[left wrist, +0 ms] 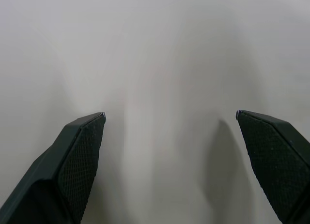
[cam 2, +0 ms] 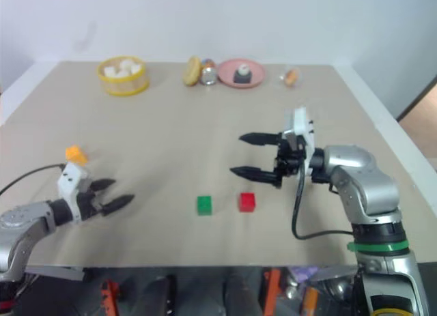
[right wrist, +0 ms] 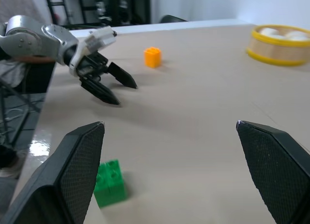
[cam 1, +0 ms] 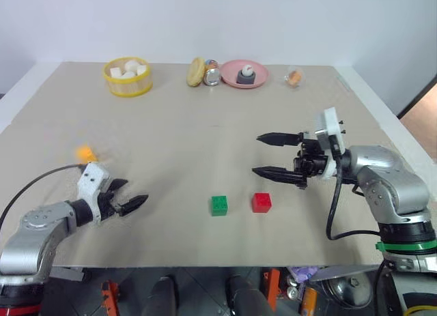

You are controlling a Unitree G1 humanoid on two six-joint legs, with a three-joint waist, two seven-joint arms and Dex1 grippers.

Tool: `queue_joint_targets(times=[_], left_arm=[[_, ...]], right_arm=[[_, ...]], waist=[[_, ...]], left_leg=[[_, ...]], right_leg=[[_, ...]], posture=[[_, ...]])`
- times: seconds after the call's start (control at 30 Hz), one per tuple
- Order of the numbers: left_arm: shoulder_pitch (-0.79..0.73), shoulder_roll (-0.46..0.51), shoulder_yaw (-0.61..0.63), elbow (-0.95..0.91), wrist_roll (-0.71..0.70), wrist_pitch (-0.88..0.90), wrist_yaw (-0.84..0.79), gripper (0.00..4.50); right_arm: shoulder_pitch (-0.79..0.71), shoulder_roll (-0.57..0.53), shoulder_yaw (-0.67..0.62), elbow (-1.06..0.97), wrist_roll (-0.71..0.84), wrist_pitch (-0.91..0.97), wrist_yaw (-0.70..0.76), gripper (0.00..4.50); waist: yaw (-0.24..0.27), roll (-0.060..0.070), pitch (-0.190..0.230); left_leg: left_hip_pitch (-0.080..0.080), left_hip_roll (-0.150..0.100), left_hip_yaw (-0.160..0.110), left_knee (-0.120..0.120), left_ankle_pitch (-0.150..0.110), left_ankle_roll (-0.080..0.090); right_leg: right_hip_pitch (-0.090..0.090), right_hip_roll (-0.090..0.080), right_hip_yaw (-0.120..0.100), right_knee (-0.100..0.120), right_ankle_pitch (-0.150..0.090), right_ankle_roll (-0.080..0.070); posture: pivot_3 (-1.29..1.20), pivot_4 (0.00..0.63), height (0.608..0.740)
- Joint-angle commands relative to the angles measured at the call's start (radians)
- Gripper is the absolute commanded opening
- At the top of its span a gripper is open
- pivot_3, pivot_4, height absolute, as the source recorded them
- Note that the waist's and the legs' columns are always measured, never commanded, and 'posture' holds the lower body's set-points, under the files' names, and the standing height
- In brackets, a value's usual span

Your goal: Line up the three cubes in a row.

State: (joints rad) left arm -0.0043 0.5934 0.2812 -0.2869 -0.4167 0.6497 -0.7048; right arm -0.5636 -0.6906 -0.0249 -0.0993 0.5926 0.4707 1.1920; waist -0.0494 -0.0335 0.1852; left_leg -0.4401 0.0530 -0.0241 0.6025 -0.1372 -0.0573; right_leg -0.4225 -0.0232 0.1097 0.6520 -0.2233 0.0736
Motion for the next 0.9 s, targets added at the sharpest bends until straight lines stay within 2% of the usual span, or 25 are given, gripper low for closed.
queue_joint_targets(times=[0.03, 0.17, 0.5, 0.9], left_arm=[[0.035, -0.076, 0.068, -0.1, 0.008, 0.074, 0.194, 4.46], [0.007, -0.169, 0.109, -0.09, 0.05, 0.099, 0.385, 4.46], [-0.206, -0.225, 0.188, 0.065, 0.175, 0.06, 0.728, 4.46], [-0.264, -0.217, 0.093, 0.191, 0.211, -0.012, 0.683, 4.46]], right_arm=[[-0.047, 0.012, 0.003, 0.012, -0.007, -0.025, 0.012, 4.5], [-0.066, 0.024, 0.021, 0.045, -0.018, -0.042, 0.032, 4.5], [-0.096, 0.06, 0.045, 0.093, -0.047, -0.074, 0.058, 4.5], [-0.097, 0.066, 0.035, 0.094, -0.045, -0.078, 0.057, 4.5]], waist=[[0.001, 0.0, 0.0], [0.001, -0.001, -0.001], [-0.012, -0.002, -0.001], [-0.008, -0.002, -0.001]], left_leg=[[0.001, 0.0, 0.0, 0.0, 0.0, 0.0], [0.003, 0.0, 0.0, 0.001, 0.0, 0.0], [0.003, -0.001, -0.007, 0.002, 0.001, -0.001], [0.001, -0.001, -0.007, -0.001, 0.001, -0.002]], right_leg=[[0.001, 0.0, 0.0, 0.0, 0.0, 0.0], [0.002, 0.0, 0.0, 0.0, 0.002, -0.001], [0.001, 0.005, 0.0, 0.0, 0.009, -0.004], [0.0, 0.004, 0.0, -0.002, 0.005, -0.002]], posture=[[0.0, 0.15, 0.74], [0.0, 0.15, 0.74], [0.0, 0.15, 0.74], [0.0, 0.15, 0.74]])
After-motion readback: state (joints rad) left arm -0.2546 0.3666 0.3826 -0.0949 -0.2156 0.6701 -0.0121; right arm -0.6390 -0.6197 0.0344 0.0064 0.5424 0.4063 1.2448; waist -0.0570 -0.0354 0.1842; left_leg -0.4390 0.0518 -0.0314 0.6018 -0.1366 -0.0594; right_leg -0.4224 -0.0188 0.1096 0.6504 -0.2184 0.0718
